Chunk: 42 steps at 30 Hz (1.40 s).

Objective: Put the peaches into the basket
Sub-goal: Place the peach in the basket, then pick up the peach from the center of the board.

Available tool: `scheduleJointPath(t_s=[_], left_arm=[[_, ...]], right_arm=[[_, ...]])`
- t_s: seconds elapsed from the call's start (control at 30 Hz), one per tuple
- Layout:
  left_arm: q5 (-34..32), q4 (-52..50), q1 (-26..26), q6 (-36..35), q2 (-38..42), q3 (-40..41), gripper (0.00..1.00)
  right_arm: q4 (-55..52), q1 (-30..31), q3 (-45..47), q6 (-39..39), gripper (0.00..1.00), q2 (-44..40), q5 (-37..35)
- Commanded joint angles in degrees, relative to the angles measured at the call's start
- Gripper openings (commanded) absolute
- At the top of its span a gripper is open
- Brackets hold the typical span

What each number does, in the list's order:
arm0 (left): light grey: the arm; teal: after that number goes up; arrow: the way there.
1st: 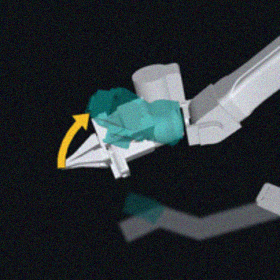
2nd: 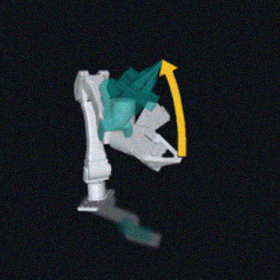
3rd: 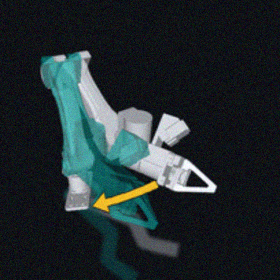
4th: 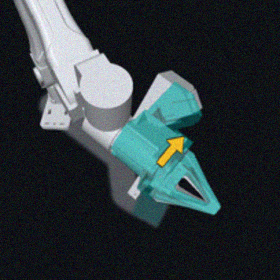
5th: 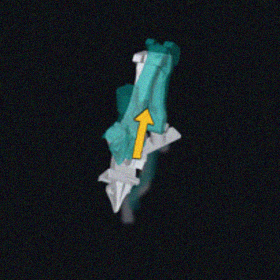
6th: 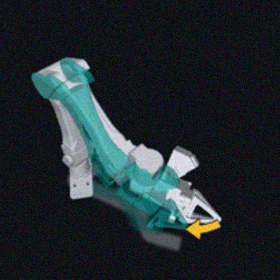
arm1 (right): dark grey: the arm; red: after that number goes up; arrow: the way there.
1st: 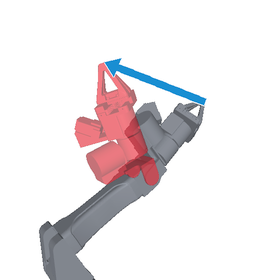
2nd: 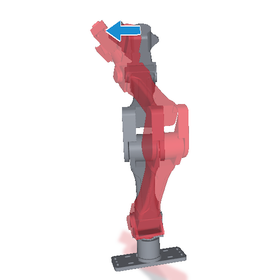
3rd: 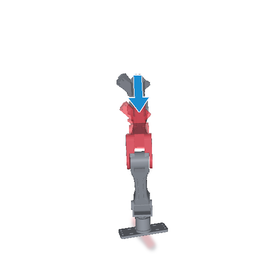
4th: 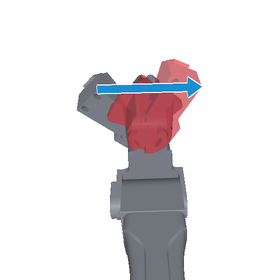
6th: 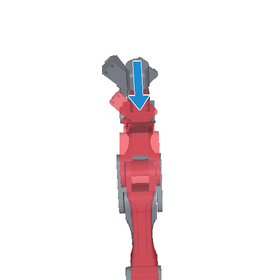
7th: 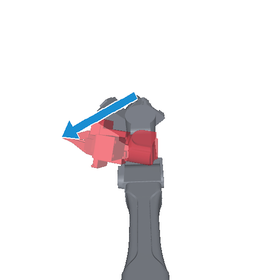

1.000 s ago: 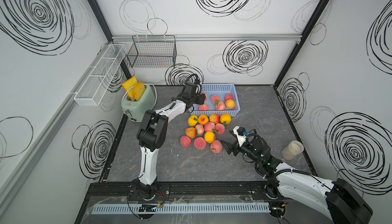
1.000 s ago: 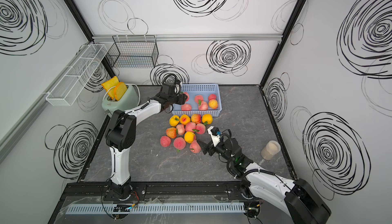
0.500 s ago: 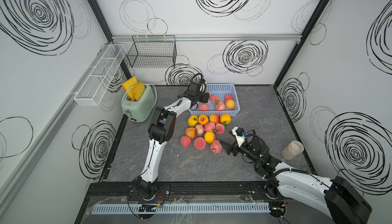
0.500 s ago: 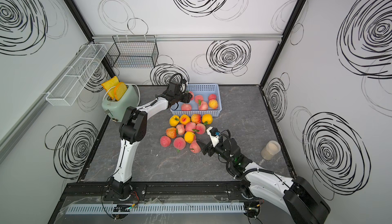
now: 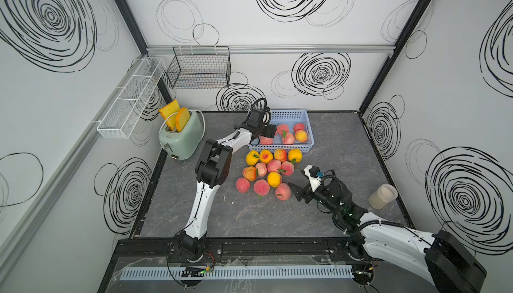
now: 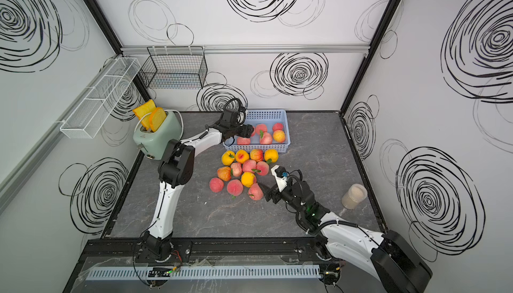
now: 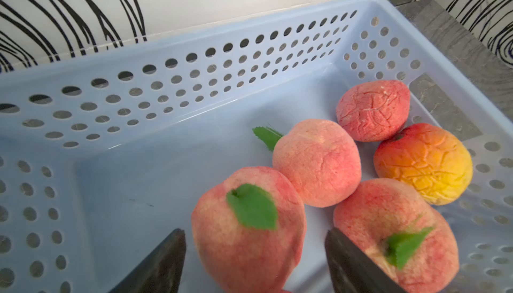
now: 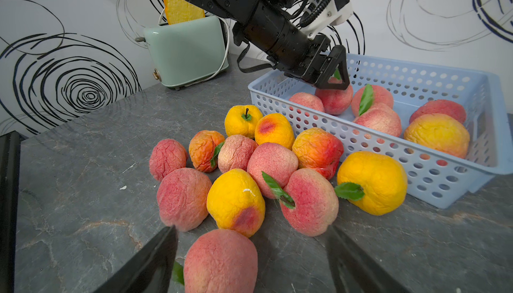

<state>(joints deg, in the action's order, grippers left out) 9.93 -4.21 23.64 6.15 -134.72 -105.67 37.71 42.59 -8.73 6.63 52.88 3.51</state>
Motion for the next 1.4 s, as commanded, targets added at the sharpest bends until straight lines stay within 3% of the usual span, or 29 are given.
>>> scheduleJointPath(t_s=[0.0,0.37,0.7,0.97,1.17,1.37], left_arm=[[1.7,0.8,0.3,-0.3,0.1,-0.6,0.85],[4.3,4.4,0.2,0.6,10.1,6.1,0.85],[6.6,7.2,0.9,0.6,30.8,25.1,0.85],[10.5,-3.6,1.2,-0.8,50.7,39.5,0.86],[17.9,-15.2,2.7,-10.1,62.7,46.3,0.88],[25.3,-12.9,7.0,-11.9,69.6,52.5,0.89]], right_arm=[[0.5,0.5,-1.1,-0.9,0.86,-0.4,-1.0],[0.2,0.4,-0.2,-0.3,0.88,-2.8,-3.1],[-1.1,-1.1,-0.4,4.2,0.91,-3.5,-5.1],[-16.4,-12.4,-7.7,16.1,0.95,-1.5,4.6],[-27.1,-23.1,-12.8,22.8,0.95,2.9,17.5],[-28.7,-27.8,-17.7,24.6,0.95,12.4,24.1]])
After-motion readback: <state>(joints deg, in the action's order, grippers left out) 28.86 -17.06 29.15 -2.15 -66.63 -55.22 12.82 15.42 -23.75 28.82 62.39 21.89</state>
